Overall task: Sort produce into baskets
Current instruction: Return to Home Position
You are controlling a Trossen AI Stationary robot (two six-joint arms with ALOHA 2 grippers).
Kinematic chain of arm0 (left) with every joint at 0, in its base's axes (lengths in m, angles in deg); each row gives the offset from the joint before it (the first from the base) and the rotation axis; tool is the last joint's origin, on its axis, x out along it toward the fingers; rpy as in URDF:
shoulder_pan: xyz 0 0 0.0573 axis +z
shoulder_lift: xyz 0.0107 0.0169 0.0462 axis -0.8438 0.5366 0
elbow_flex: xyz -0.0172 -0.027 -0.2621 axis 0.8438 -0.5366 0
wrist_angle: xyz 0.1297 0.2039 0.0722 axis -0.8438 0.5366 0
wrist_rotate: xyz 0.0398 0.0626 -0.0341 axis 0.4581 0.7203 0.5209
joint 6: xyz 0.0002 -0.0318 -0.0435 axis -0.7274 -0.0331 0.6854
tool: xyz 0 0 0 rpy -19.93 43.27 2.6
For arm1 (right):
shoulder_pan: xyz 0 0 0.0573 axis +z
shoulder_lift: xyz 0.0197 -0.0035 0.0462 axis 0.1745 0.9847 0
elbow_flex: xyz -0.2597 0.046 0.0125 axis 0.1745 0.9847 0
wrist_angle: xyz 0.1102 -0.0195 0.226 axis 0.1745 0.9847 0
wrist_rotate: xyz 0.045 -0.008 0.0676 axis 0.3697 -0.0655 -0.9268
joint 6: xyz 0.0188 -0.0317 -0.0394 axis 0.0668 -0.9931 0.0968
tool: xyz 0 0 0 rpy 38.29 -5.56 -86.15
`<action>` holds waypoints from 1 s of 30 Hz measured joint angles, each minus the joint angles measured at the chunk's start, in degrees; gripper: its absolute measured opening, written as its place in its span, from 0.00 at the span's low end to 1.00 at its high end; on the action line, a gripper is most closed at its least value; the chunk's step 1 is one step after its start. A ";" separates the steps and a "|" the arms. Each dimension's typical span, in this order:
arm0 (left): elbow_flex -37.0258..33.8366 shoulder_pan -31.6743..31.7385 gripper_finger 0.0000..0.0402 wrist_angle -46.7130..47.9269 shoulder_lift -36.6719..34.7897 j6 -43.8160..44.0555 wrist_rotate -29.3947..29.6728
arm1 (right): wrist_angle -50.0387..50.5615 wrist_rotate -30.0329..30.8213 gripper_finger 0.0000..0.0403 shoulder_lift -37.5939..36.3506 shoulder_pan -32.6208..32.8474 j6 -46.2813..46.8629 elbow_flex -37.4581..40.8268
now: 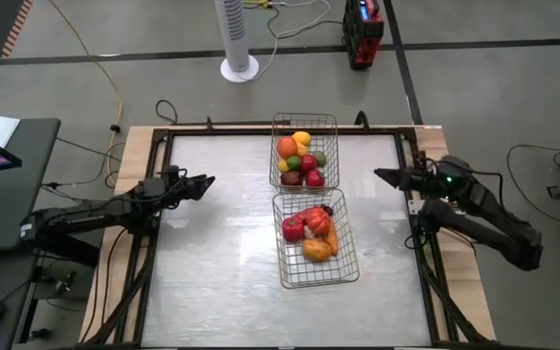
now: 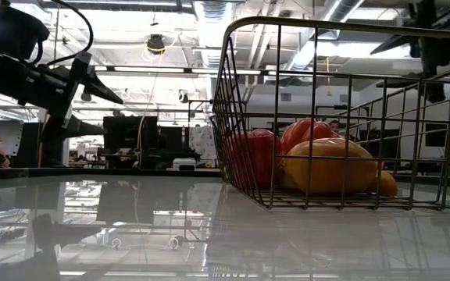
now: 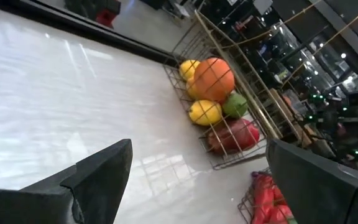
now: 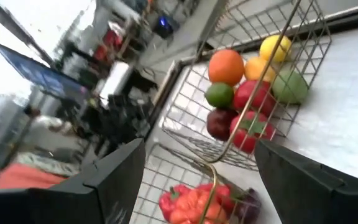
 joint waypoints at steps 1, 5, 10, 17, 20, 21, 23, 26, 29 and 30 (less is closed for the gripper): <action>-0.06 -0.26 0.89 -0.31 0.00 0.36 -0.07 | 0.03 0.64 0.81 -1.80 0.00 0.71 0.68; -0.75 -2.80 0.89 -2.59 0.00 2.81 2.07 | 0.00 1.39 0.81 -7.72 0.00 2.60 2.89; -0.77 -8.65 0.89 -2.90 0.24 3.73 9.14 | -0.99 1.23 0.81 -8.25 0.33 2.93 4.95; -0.79 -15.53 0.89 -2.97 1.41 4.51 15.42 | -11.77 1.15 0.81 -8.53 3.43 5.12 10.82; -0.79 -17.69 0.89 -2.99 1.56 4.62 17.28 | -15.62 1.03 0.81 -8.45 5.40 8.27 13.82; -0.79 -18.67 0.89 -2.99 1.54 4.64 18.09 | -17.21 1.01 0.81 -8.43 6.29 9.49 14.64; -0.79 -20.75 0.89 -2.99 1.51 4.68 20.47 | -20.43 1.02 0.81 -8.47 8.18 11.35 15.78; -0.82 -24.08 0.89 -2.97 1.53 4.86 25.10 | -23.00 1.39 0.81 -8.47 10.67 13.96 17.47; -0.82 -27.65 0.89 -2.97 1.53 6.13 29.86 | -23.41 3.26 0.81 -8.47 12.54 14.66 17.67; -0.82 -28.86 0.89 -2.97 1.53 6.61 31.38 | -23.39 3.83 0.81 -8.49 13.03 14.63 17.67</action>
